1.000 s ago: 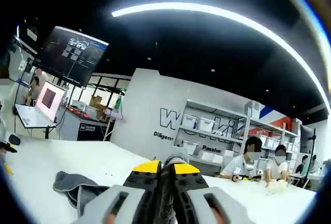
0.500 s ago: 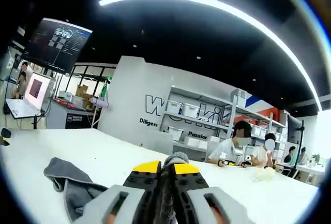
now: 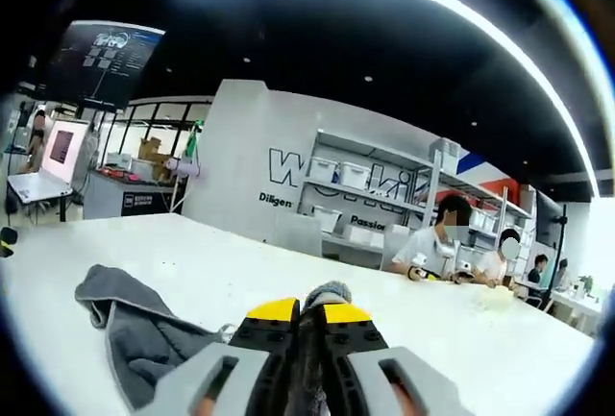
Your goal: Fold the towel on the table until its edges align and the towel forms a compact rectangular stack.
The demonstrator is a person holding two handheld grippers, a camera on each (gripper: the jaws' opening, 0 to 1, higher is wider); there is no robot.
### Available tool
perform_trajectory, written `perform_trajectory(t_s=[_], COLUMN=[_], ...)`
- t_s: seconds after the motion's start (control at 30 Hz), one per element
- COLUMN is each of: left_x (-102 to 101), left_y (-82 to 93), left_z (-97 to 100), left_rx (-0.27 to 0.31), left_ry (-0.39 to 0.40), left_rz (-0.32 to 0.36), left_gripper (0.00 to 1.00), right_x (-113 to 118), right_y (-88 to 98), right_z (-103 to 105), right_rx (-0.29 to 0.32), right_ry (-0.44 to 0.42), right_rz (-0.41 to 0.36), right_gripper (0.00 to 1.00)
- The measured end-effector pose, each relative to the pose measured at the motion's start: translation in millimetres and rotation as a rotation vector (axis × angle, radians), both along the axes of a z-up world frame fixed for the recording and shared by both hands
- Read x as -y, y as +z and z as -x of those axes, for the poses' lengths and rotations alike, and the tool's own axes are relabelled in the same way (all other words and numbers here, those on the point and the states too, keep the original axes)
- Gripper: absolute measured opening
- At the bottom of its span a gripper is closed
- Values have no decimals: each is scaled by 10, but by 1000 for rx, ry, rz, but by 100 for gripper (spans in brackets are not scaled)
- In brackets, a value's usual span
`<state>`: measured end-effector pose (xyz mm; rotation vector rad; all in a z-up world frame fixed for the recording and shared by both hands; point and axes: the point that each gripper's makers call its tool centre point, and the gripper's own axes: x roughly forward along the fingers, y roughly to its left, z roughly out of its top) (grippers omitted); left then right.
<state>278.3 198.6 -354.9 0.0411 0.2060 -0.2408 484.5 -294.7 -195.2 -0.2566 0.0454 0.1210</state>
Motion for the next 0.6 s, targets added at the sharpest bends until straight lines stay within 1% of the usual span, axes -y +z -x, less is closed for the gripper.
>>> perform_trajectory(t_s=[0.07, 0.13, 0.2, 0.3, 0.33, 0.43, 0.53, 0.6], left_x=[-3, -9, -18, -20, -18, -12, -5, -4], left_y=[-8, -12, -16, -21, -26, -33, -40, -40], left_z=[-1, -2, -5, -8, -11, -14, -17, -19], left_rx=[-2, -3, -3, -4, -5, -6, -7, -7], left_ry=[1, 3, 6, 6, 5, 2, -1, -1], left_rz=[0, 0, 3, 2, 1, 1, 0, 0], left_gripper=[98, 98, 98, 98, 98, 98, 98, 98], right_x=[16, 34, 61, 80, 98, 144, 223, 268], right_y=[-113, -176, -316, -449, -543, -669, -864, -962], right_z=[-23, -52, -90, -121, -135, -156, -185, -194], right_rx=[-23, -37, -67, -94, -114, -138, -183, -204], right_ry=[-6, -10, -17, -19, -23, -32, -46, -55], right_rz=[2, 1, 0, -2, -5, -15, -20, -24], right_gripper=[8, 8, 8, 8, 8, 8, 8, 8])
